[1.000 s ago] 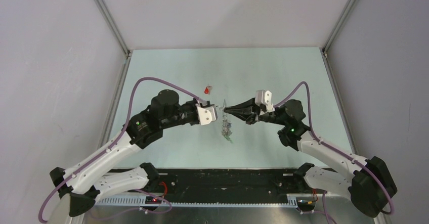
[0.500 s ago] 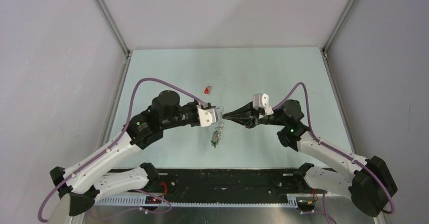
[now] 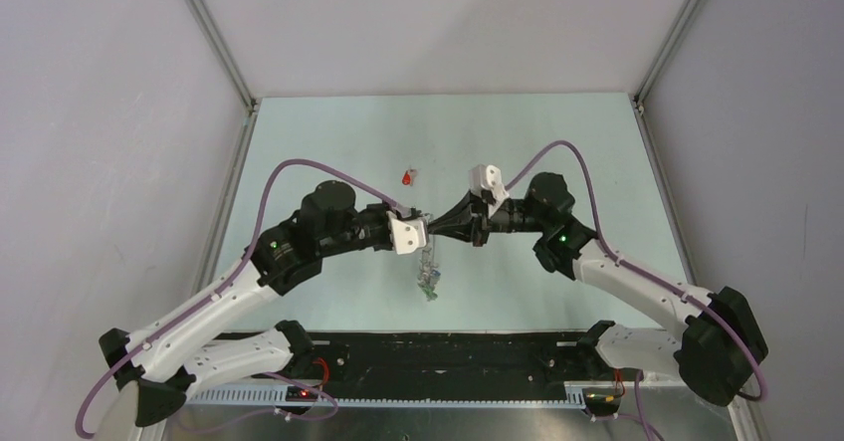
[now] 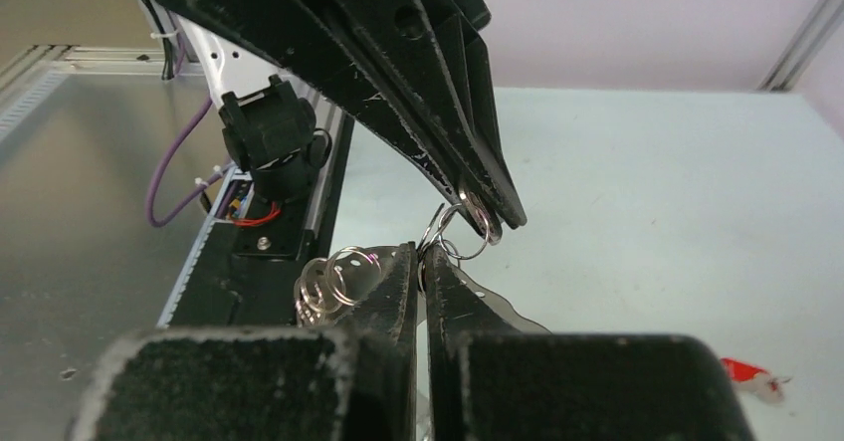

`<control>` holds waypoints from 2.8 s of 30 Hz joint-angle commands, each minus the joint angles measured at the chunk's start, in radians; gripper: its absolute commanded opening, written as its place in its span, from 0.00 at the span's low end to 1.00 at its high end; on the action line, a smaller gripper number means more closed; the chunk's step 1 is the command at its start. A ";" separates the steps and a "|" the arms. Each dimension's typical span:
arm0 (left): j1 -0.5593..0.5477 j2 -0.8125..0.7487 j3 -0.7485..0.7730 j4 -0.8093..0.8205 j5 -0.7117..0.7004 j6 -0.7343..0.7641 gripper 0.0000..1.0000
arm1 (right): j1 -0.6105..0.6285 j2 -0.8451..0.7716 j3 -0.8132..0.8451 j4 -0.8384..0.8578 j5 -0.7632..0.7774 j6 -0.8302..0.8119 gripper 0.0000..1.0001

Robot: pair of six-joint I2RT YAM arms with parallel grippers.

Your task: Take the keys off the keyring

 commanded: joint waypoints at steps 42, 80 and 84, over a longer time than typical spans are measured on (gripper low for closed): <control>-0.005 0.214 0.475 -0.541 -0.399 -0.560 0.00 | -0.044 -0.230 -0.012 -0.230 0.185 -0.124 0.49; 0.044 0.439 0.810 -0.771 0.218 -0.847 0.00 | -0.037 0.096 -0.077 0.316 0.132 0.036 0.24; 0.062 0.443 0.799 -0.758 0.218 -0.837 0.00 | -0.060 0.007 -0.077 0.173 0.143 -0.019 0.26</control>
